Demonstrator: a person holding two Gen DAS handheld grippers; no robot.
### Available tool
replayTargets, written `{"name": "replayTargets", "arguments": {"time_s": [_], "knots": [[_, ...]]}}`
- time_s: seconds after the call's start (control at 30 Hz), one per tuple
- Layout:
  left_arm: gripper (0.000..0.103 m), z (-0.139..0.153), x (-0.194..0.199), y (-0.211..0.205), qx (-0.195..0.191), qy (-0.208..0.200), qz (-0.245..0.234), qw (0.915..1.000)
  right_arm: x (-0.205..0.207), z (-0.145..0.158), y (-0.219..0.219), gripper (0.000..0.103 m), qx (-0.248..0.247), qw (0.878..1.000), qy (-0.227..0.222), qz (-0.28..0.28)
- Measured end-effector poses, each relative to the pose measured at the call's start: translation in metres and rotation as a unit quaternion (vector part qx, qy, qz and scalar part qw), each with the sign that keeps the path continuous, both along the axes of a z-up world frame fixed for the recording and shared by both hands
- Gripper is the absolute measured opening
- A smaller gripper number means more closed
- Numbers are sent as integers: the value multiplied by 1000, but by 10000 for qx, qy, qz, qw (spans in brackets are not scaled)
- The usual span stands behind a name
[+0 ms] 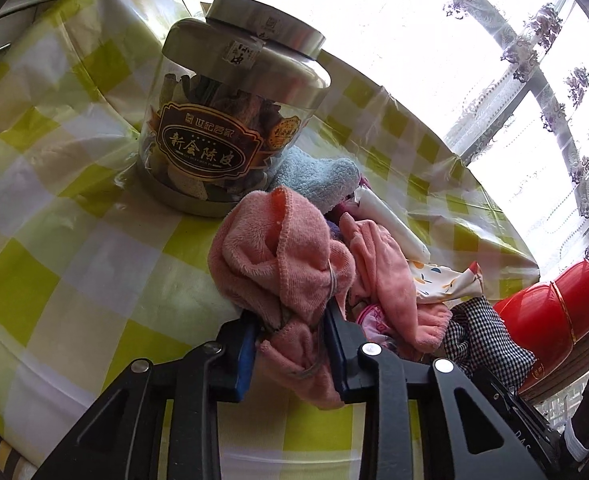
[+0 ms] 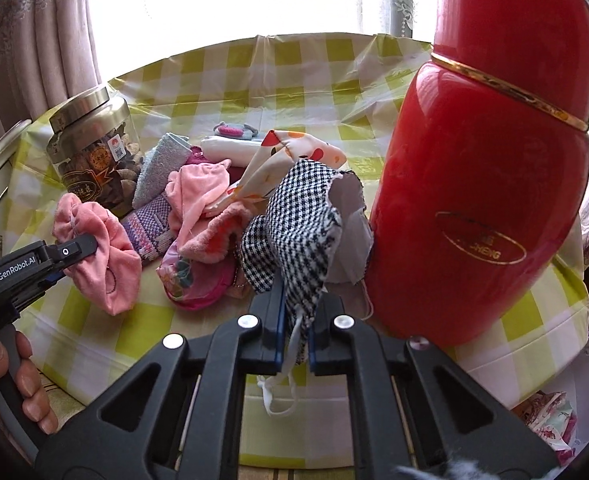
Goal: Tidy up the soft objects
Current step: 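Grasp the pink towel with the left tool while the right tool grasps the houndstooth mask, then carry towel and mask into the white box and open both tools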
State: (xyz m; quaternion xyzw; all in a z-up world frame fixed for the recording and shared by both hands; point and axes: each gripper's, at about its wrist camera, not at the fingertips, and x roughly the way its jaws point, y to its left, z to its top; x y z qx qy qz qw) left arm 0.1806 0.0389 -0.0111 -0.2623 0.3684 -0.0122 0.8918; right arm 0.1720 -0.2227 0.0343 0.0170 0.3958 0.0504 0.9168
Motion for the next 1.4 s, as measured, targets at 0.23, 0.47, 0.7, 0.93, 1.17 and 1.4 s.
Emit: {"name": "replayTargets", "arguments": {"time_s": [0.23,0.47,0.7,0.93,1.17,1.4], "knots": [[31,12,-17,-12,63,-130,-103,9998,-29,15,-10,10,34,9999,-97,70],[31,24,-35,-26,86,-228,-233,9994,-59,31,-26,10,89,9997,-199,114],[31,33,-52,-41,32,-309,-460,9985,-84,43,-44,10,133,9994,-308,69],[31,42,-61,-69,22,-376,-832,9958,-104,59,-78,10,281,9986,-400,-210],[31,52,-68,-102,-6,-421,-1240,9914,-123,66,-123,10,255,9967,-407,-659],[31,58,-73,-145,-97,-412,-1794,9829,-137,65,-182,10,201,9900,-355,-1354]]}}
